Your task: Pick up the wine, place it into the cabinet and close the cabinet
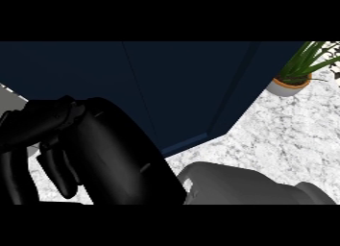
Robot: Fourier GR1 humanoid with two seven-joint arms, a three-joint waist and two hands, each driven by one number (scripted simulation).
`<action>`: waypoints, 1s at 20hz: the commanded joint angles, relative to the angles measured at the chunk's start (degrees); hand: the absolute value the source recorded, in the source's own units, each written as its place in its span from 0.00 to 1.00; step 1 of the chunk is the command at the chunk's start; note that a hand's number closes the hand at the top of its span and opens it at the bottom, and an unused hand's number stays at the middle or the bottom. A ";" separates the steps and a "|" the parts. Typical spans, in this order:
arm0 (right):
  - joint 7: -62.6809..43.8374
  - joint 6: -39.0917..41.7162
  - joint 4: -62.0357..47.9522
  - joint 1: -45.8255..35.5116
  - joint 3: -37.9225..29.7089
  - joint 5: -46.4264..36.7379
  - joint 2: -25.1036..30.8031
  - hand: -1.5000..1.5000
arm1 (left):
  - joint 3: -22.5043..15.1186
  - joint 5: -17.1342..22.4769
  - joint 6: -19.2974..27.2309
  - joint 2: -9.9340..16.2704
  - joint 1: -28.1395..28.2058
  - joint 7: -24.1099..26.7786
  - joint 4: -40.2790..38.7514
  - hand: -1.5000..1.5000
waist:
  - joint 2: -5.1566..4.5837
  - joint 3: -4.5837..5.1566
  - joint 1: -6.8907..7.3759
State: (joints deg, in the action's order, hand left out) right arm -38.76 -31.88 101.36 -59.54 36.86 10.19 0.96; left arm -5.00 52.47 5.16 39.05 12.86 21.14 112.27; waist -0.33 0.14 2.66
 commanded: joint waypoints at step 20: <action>24.39 19.20 -42.14 -10.70 -20.77 2.51 3.89 1.00 | 3.79 -3.45 -1.72 -3.30 0.77 -2.56 0.00 0.00 | 0.04 -0.10 -1.05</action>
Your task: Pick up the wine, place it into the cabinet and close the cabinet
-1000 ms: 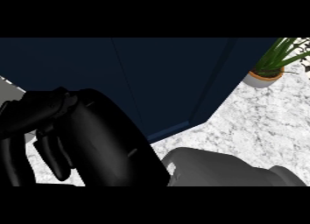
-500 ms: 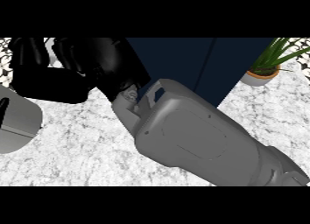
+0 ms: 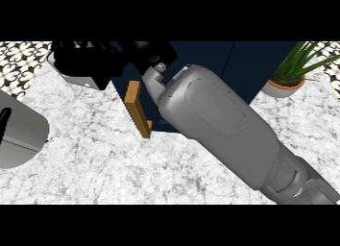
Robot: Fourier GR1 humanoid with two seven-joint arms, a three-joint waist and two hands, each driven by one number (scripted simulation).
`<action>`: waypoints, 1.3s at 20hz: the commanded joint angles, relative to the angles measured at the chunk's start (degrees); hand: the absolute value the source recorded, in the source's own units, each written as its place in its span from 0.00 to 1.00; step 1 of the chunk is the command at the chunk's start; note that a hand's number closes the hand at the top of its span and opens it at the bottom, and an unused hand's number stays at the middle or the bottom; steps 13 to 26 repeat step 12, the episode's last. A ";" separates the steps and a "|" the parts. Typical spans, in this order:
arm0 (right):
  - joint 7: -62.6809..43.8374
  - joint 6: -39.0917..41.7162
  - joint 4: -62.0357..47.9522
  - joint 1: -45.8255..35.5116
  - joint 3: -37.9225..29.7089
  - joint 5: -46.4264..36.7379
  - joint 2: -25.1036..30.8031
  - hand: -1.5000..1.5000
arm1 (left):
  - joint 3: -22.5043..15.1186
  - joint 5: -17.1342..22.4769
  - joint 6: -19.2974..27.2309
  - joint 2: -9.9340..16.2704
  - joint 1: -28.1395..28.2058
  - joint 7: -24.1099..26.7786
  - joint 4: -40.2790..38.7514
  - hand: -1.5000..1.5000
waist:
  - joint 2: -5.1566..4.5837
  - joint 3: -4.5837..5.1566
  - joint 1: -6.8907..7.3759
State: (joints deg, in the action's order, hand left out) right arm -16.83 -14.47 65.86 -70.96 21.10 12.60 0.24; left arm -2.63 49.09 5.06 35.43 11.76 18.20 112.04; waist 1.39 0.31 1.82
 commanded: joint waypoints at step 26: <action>8.61 4.47 -12.46 1.01 -4.41 -3.46 6.64 1.00 | -0.93 -1.02 1.29 -1.29 -5.30 -2.78 -1.56 0.00 | -2.56 -0.24 -0.74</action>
